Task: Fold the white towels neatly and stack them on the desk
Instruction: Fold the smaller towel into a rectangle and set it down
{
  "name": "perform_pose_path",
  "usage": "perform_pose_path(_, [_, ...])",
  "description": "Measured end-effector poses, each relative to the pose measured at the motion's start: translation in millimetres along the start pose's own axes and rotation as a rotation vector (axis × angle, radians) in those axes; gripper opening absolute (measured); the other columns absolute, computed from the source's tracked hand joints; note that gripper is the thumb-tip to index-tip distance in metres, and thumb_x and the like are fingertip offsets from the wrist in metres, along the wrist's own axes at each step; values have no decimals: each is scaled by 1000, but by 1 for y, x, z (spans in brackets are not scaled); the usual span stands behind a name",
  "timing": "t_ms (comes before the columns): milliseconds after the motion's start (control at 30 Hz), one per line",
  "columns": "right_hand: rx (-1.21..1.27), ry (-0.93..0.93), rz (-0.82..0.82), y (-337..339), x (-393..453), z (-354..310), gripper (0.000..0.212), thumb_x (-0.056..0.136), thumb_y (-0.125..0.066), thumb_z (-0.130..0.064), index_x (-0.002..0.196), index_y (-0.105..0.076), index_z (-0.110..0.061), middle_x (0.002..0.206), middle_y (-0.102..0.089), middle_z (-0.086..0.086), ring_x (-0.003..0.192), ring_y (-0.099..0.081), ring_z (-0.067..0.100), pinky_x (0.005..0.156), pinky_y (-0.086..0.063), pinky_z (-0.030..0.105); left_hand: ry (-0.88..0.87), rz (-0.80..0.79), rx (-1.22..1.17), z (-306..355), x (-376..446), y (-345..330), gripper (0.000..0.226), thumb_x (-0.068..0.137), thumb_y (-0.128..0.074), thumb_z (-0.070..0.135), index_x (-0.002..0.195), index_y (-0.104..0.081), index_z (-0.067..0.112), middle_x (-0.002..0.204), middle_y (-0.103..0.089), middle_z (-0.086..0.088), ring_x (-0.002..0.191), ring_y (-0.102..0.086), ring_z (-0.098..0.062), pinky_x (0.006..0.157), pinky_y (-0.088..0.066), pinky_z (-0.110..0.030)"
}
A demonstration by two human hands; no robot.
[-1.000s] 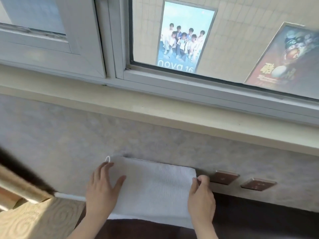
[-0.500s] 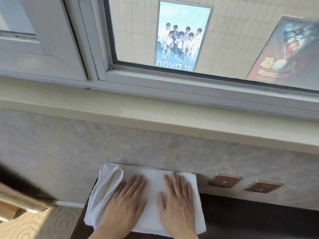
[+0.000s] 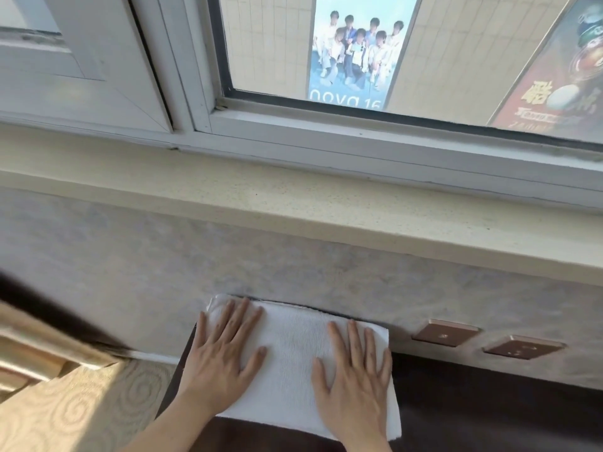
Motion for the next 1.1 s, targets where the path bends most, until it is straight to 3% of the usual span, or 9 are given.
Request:
perform_pose_path(133, [-27,-30,-120,1,-1,-4,71,95,-18,-68,160,-7,-39,169,-3,-3,155,-3,31,104,-33,61,28,-50,19,0,-3,0,71,92,7,74,155,14,44,165,17,14,152,19,-12,122,10,-52])
perform_pose_path(267, [-46,-47,-133,3,5,-7,72,95,-14,-69,159,-1,-41,169,1,-5,156,4,29,104,-32,59,43,-60,-12,-2,4,-2,72,92,4,74,157,10,43,166,13,13,153,16,-12,124,1,-54])
perform_pose_path(467, [-99,-68,-142,-3,5,-7,73,95,-20,-68,160,-6,-37,170,-7,-1,155,-3,31,100,-37,58,29,-63,9,0,5,-8,71,98,-12,66,160,-11,33,168,-6,6,155,-3,-17,119,-14,-61])
perform_pose_path(733, [-129,-76,-137,-8,-1,-7,76,94,-27,-64,160,-9,-32,168,-15,4,154,-11,37,95,-40,59,25,-60,54,2,3,-13,72,98,-7,65,161,-8,30,169,-2,3,155,0,-21,119,-15,-63])
perform_pose_path(900, [-132,-71,-146,-7,-1,-6,76,94,-22,-65,160,-3,-33,169,-8,3,155,-3,36,98,-37,59,25,-55,75,3,1,-14,71,99,-10,63,161,-9,28,169,-3,2,155,0,-21,119,-14,-63])
perform_pose_path(1100, [-124,-72,-149,-7,0,-5,76,93,-27,-64,160,-8,-32,168,-14,4,154,-8,37,96,-39,58,24,-38,69,3,2,-15,72,99,-9,63,161,-9,28,169,-2,2,155,3,-20,120,-12,-62])
Point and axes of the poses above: each hand's wrist, its own x-axis towards the middle knuckle, its own y-axis out of the back of the hand, z = x × y, the point moved 2 cm from there along x, towards the middle knuckle
